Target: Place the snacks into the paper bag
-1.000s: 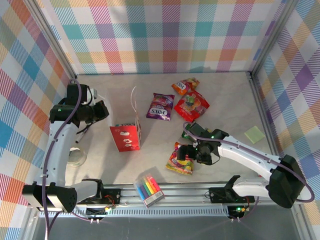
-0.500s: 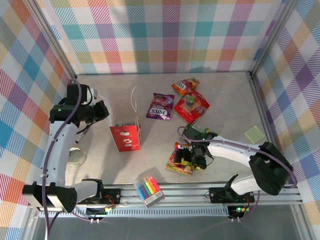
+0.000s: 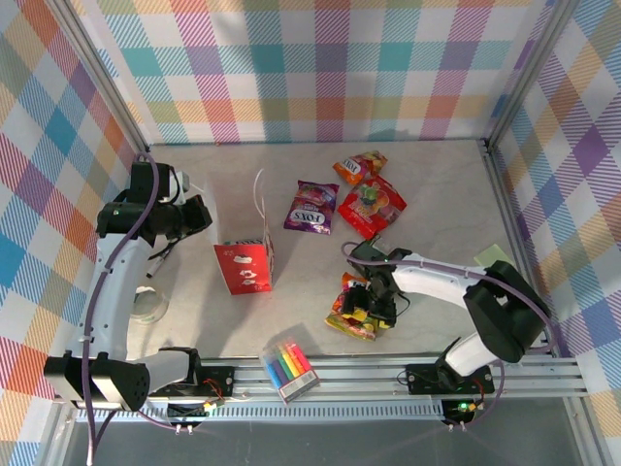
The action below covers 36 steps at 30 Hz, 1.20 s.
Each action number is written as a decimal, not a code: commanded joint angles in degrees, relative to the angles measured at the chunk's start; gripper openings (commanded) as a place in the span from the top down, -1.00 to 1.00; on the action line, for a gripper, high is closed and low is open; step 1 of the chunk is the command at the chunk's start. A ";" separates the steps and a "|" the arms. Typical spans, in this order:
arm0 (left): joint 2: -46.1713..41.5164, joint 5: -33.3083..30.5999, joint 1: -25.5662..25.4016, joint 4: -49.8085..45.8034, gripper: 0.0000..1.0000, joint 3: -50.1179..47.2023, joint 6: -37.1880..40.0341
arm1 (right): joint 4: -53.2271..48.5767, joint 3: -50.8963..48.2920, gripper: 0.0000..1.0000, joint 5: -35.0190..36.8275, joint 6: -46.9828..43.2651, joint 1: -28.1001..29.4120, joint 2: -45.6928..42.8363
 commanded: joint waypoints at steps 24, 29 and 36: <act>0.91 0.49 0.61 -1.70 0.93 1.05 0.69 | -1.67 8.71 0.77 9.43 -8.75 0.29 -0.42; 1.29 0.68 0.60 -1.52 0.94 1.44 0.69 | -5.71 12.35 0.77 12.99 -10.71 0.29 -3.09; 1.36 0.85 0.58 -1.52 0.93 1.80 0.73 | -9.77 20.01 0.76 16.60 -14.54 0.29 -6.11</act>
